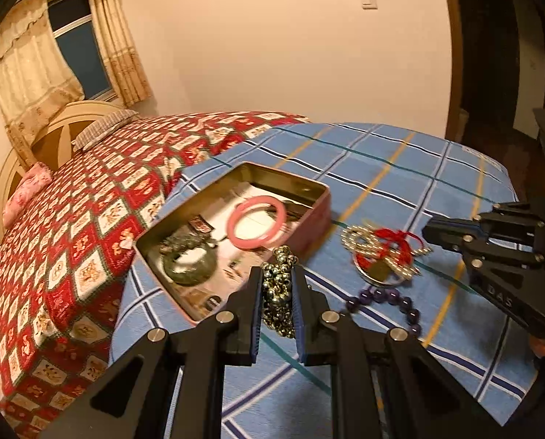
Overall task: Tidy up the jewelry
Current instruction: 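Carry the gold beads and red pendant over the tin with both grippers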
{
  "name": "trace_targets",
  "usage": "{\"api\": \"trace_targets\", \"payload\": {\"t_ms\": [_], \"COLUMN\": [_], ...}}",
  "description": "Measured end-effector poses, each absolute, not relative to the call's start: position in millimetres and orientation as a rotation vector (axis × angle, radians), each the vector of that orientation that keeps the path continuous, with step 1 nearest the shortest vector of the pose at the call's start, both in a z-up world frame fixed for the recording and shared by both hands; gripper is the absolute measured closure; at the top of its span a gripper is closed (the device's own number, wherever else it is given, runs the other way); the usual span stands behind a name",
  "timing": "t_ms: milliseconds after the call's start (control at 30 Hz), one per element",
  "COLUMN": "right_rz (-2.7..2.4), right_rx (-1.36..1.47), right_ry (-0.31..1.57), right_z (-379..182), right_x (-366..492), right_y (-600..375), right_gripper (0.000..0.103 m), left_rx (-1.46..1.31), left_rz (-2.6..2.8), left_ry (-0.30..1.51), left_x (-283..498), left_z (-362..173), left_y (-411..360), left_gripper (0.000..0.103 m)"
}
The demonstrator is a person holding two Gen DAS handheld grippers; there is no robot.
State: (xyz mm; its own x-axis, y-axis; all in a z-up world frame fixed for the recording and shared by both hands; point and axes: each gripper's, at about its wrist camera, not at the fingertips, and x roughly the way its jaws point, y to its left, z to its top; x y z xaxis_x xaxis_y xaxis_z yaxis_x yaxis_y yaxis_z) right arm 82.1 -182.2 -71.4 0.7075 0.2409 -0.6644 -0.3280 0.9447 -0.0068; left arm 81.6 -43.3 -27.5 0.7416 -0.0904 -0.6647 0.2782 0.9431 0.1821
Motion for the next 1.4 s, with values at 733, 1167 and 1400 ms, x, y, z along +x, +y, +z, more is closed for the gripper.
{"api": "trace_targets", "payload": {"t_ms": [733, 1167, 1400], "right_rz": [0.382, 0.426, 0.445], "right_rx": [-0.241, -0.259, -0.260], "right_ry": [0.654, 0.622, 0.622], "right_z": [-38.1, -16.7, -11.5], "right_x": [108.6, 141.2, 157.1], "right_y": [-135.6, -115.4, -110.5], "right_gripper": [0.098, 0.098, 0.098], "left_rx": [0.225, 0.189, 0.195], "left_rz": [-0.112, -0.062, -0.046], "left_ry": [0.625, 0.629, 0.644], "left_x": [122.8, 160.3, 176.7], "left_z": [9.1, 16.5, 12.6], "left_y": [1.6, 36.1, 45.0], "left_gripper": [0.089, 0.089, 0.089]}}
